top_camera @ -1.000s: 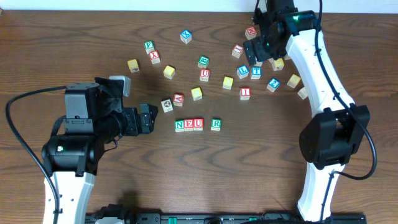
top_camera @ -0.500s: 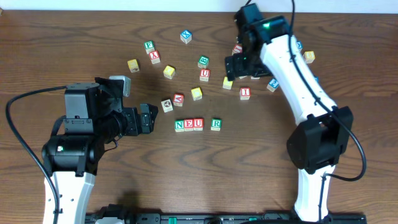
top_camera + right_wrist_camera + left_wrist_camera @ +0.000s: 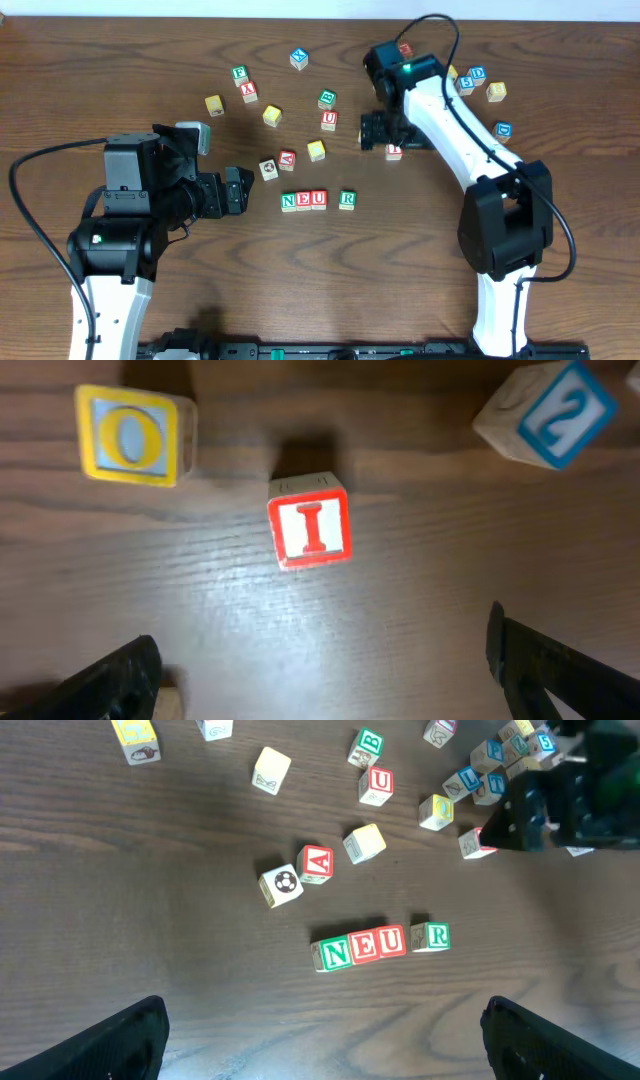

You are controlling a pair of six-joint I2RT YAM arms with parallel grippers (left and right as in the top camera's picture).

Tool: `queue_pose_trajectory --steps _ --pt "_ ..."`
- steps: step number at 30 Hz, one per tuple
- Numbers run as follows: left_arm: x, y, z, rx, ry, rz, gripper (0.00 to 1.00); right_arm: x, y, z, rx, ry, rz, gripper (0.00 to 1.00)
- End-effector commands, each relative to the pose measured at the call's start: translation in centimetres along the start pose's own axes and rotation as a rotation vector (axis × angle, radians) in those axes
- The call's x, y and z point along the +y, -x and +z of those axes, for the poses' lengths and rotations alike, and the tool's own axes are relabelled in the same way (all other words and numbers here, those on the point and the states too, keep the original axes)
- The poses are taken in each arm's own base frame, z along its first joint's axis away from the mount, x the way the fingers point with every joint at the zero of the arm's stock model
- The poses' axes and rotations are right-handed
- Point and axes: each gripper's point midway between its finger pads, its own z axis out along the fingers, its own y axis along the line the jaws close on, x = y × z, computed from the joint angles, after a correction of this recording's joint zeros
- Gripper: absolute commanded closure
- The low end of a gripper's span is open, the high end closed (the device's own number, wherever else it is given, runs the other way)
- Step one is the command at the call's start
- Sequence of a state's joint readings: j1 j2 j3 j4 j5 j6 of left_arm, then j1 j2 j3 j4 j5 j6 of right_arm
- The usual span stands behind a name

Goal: Spell out NEURIPS
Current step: 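Lower the open right gripper over the red I block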

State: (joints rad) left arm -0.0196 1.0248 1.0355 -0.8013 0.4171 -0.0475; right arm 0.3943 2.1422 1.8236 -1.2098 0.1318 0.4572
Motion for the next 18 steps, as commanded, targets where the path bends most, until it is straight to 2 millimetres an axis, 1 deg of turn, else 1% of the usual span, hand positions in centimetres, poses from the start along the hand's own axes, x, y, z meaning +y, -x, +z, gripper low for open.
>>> queue_pose_trajectory --steps 1,5,7,10,15,18 --pt "-0.2 0.6 -0.5 -0.021 -0.008 0.013 0.02 -0.5 -0.5 1.2 0.008 -0.021 0.037 0.01" --pt "-0.2 0.6 -0.5 -0.021 -0.007 0.013 0.02 -0.6 -0.4 1.8 0.003 -0.019 0.042 0.12" --pt "-0.2 0.6 -0.5 -0.021 -0.007 0.013 0.02 -0.6 -0.3 2.0 0.0 -0.017 0.033 0.14" --pt "-0.2 0.6 -0.5 -0.021 -0.007 0.013 0.02 -0.1 -0.5 2.7 0.002 0.011 -0.001 0.16" --pt "-0.2 0.6 -0.5 -0.021 -0.007 0.013 0.02 0.5 -0.6 3.9 -0.005 0.039 -0.02 0.15" --pt "-0.2 0.6 -0.5 -0.021 -0.008 0.013 0.02 0.6 -0.5 4.1 -0.013 0.045 -0.048 0.15"
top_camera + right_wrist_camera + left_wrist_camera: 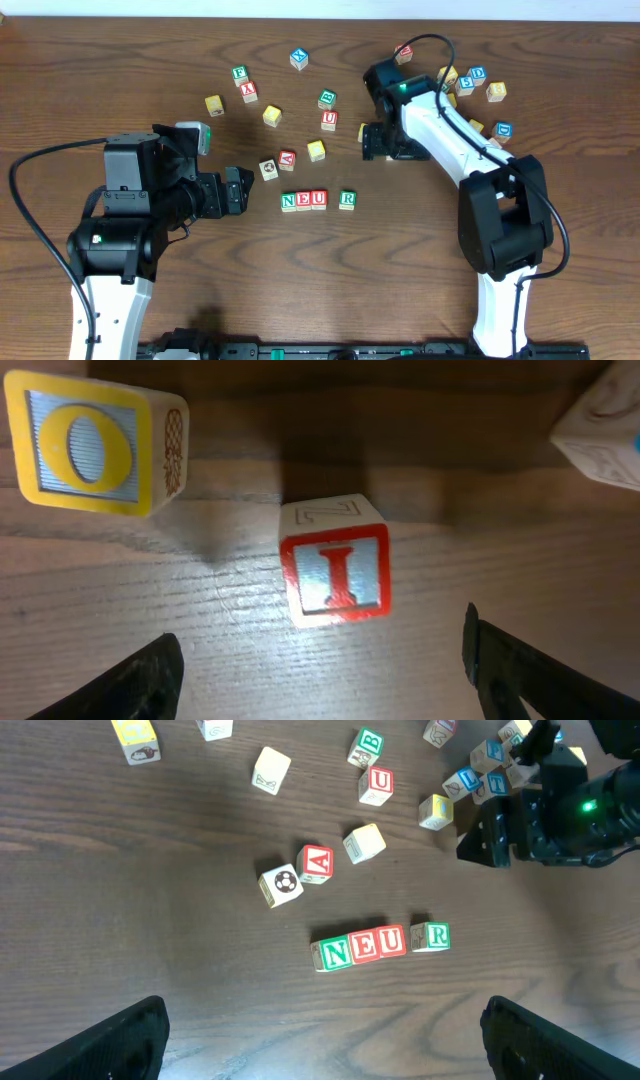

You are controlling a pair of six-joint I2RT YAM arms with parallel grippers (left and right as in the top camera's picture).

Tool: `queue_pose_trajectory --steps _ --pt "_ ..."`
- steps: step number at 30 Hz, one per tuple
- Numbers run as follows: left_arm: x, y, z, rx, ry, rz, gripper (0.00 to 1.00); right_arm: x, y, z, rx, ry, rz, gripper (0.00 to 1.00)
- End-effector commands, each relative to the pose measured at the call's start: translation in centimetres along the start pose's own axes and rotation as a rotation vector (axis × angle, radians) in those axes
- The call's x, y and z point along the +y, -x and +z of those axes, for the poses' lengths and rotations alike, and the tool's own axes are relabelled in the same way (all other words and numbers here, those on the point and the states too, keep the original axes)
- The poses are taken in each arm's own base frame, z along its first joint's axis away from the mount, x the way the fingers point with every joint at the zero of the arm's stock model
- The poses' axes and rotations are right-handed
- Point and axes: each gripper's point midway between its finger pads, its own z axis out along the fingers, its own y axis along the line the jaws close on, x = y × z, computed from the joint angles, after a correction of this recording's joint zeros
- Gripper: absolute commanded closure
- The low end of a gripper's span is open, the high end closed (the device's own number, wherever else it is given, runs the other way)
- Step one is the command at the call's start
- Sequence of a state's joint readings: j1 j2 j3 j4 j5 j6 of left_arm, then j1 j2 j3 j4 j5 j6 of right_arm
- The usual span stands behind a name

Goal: Spell out NEURIPS
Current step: 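Lower the open right gripper over the red I block, then close the right gripper on the red I block and lift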

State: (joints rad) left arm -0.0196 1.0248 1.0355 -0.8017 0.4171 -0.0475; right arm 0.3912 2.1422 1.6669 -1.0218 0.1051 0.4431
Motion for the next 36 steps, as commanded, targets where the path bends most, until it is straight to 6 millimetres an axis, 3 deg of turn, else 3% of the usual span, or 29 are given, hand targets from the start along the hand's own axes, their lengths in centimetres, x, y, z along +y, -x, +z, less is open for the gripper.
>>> queue_pose_trajectory --steps 1,9,19,23,27,36 --pt "-0.2 0.6 -0.5 -0.021 -0.008 0.013 0.02 -0.1 0.0 0.3 0.001 0.009 -0.051 0.15" --pt "-0.2 0.6 -0.5 -0.021 -0.007 0.013 0.02 0.1 1.0 0.5 -0.041 0.023 -0.076 0.15" --pt "-0.2 0.6 -0.5 -0.021 -0.007 0.013 0.02 -0.9 0.7 1.8 -0.033 0.021 -0.046 0.16" --pt "-0.2 0.6 -0.5 -0.021 -0.007 0.013 0.02 -1.2 1.0 1.9 -0.035 0.022 -0.045 0.23" --pt "-0.2 0.6 -0.5 -0.021 -0.007 0.013 0.02 -1.3 1.0 1.9 -0.035 0.022 -0.044 0.39" --pt "-0.2 0.6 -0.5 -0.021 -0.008 0.013 0.02 -1.1 1.0 2.3 -0.043 0.034 -0.047 0.43"
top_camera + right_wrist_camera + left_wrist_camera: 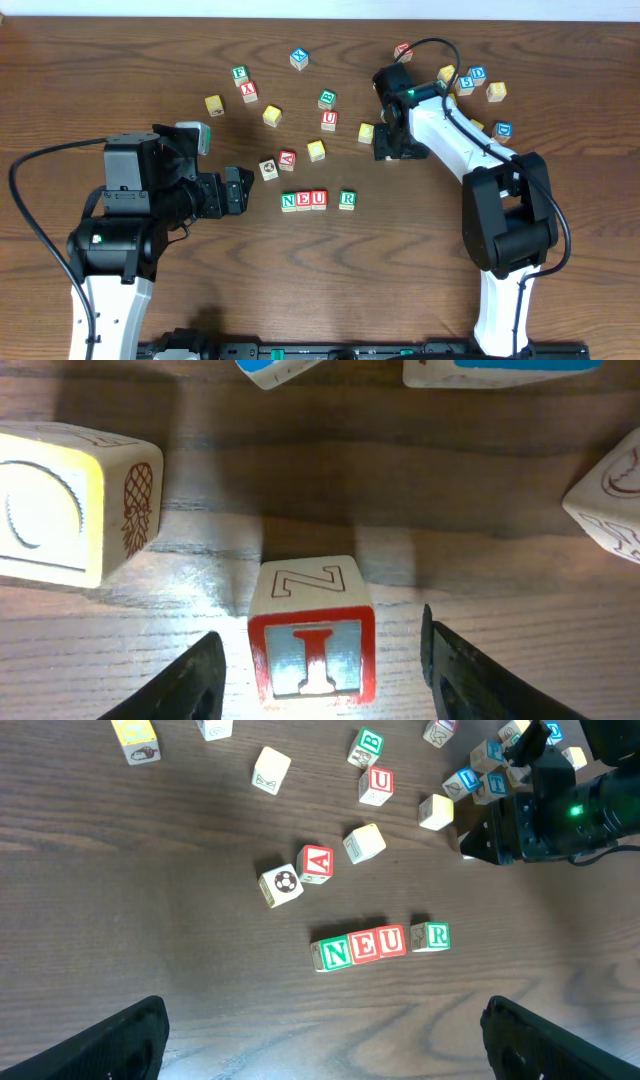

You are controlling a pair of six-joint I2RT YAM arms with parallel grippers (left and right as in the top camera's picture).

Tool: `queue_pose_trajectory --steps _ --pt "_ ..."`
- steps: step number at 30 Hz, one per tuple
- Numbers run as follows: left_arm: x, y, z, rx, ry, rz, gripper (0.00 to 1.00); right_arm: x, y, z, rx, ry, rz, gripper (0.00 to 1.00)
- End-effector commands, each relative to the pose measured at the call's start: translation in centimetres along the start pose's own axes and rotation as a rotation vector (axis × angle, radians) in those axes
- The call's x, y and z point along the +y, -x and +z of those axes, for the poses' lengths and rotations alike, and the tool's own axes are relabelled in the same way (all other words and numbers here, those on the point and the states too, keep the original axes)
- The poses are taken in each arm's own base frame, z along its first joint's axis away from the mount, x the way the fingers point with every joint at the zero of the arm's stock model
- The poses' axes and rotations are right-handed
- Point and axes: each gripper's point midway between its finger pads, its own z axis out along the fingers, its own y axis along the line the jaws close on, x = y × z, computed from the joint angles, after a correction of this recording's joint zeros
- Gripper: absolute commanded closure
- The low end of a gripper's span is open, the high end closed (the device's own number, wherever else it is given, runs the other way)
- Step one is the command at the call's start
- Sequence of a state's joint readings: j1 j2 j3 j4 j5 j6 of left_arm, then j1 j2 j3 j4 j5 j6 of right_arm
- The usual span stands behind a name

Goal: Spell out NEURIPS
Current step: 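Close the right gripper on the red I block and lift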

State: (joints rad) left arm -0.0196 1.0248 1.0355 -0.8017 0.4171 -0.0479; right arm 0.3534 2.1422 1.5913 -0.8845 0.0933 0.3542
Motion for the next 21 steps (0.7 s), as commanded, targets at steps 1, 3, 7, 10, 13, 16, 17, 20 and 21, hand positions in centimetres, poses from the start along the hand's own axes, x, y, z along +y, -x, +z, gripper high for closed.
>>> queue_pose_trajectory --steps 1,3,7,10,13,16,17,20,21 --pt "-0.22 0.57 -0.5 -0.022 -0.007 0.014 0.02 -0.15 -0.35 0.54 0.008 0.012 -0.005 0.44" --pt "-0.22 0.56 -0.5 -0.021 -0.007 0.013 0.02 -0.07 -0.53 0.83 0.01 0.018 -0.004 0.45" --pt "-0.23 0.56 -0.5 -0.021 -0.008 0.013 0.02 -0.07 -0.56 0.99 0.008 0.019 -0.004 0.54" --pt "-0.23 0.56 -0.5 -0.021 -0.008 0.014 0.02 -0.01 -0.4 0.99 0.001 0.021 -0.003 0.55" --pt "-0.23 0.56 -0.5 -0.021 -0.008 0.014 0.02 0.02 -0.3 0.99 -0.003 0.023 -0.003 0.51" --pt "-0.23 0.56 -0.5 -0.021 -0.008 0.013 0.02 0.04 -0.18 0.98 -0.007 0.023 -0.003 0.49" --pt "-0.22 0.56 -0.5 -0.021 -0.007 0.014 0.02 0.06 -0.12 0.98 -0.01 0.024 -0.002 0.49" --pt "-0.23 0.56 -0.5 -0.021 -0.008 0.014 0.02 0.16 0.2 0.97 -0.023 0.029 -0.001 0.49" --pt "-0.23 0.56 -0.5 -0.021 -0.008 0.014 0.02 0.21 0.32 0.97 -0.028 0.03 -0.001 0.5"
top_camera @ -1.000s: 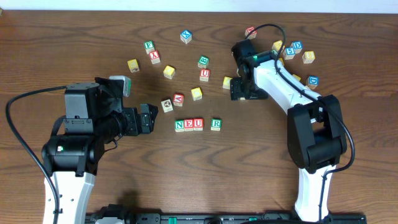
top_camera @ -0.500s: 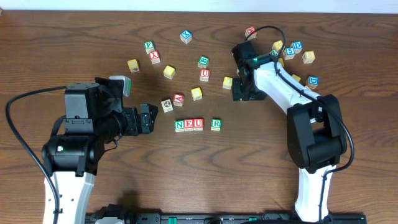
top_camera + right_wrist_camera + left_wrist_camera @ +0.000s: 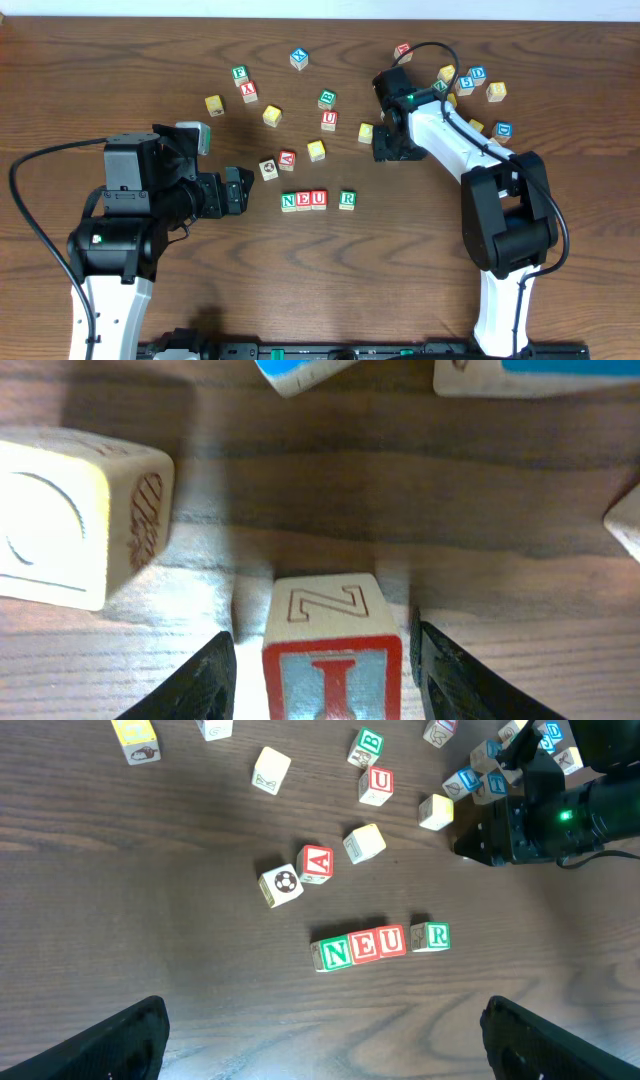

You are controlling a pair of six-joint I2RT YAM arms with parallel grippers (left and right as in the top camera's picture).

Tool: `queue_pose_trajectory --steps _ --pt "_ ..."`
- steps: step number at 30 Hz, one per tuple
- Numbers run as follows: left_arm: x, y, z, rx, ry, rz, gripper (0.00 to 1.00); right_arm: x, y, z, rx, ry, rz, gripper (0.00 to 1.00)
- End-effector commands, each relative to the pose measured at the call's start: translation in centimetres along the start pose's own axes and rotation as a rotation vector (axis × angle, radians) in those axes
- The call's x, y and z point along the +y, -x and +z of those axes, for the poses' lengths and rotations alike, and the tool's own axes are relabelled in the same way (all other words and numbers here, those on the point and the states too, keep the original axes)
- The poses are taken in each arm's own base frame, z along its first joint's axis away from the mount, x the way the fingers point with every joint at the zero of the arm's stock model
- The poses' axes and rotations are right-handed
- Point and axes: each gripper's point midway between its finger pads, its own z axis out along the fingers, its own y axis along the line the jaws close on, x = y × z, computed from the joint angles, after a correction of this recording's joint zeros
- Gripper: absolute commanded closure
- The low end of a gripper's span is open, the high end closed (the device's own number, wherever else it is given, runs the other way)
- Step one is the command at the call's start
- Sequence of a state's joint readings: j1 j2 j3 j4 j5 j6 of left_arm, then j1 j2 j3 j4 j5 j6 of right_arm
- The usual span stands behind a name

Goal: Spell out NEURIPS
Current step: 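Close the right gripper on the red I block and lift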

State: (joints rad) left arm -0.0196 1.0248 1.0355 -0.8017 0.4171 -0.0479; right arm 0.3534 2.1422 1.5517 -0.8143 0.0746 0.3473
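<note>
The letter row N, E, U (image 3: pixel 303 201) lies on the table (image 3: pixel 560 300), with a green R block (image 3: pixel 347 199) a small gap to its right. The same row (image 3: pixel 362 946) and R (image 3: pixel 432 935) show in the left wrist view. A red I block (image 3: pixel 333 665), with a Z on its far face, sits between the fingers of my right gripper (image 3: pixel 322 685). The jaws straddle it with a narrow gap on each side. In the overhead view the right gripper (image 3: pixel 388 150) hides this block. My left gripper (image 3: pixel 236 190) hovers open and empty left of the row.
A pale block with a yellow edge (image 3: pixel 70 520) lies close left of the I block, and blue-faced blocks (image 3: pixel 300 370) lie beyond it. Loose blocks A (image 3: pixel 287 159), U (image 3: pixel 329 120) and B (image 3: pixel 327 99) sit above the row. A cluster (image 3: pixel 470 80) lies at the far right.
My right gripper has come lower and closer around the I block, and its fingers stand a little nearer to the block's sides. The left arm and the letter row have not moved.
My right gripper was open well above the I block, with an O block to its left. It then stood lower over the block, later with its fingers on both sides, and now they flank it closely. N, E, U and R stayed put throughout.
</note>
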Motion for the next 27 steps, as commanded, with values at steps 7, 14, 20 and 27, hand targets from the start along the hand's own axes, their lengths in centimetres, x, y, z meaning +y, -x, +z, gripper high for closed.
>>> queue_pose_trajectory --steps 7,14,20,27 --pt "-0.2 0.6 -0.5 -0.021 -0.008 0.013 0.02 -0.2 0.5 0.1 -0.019 0.007 0.004 0.73" --pt "-0.2 0.6 -0.5 -0.022 -0.007 0.014 0.02 -0.2 0.5 0.1 -0.018 0.007 0.005 0.83" --pt "-0.2 0.6 -0.5 -0.021 -0.007 0.013 0.02 -0.2 0.4 -0.1 -0.013 0.006 0.004 0.87" --pt "-0.2 0.6 -0.5 -0.022 -0.008 0.014 0.02 -0.4 0.1 -1.9 -0.011 0.009 0.004 0.94"
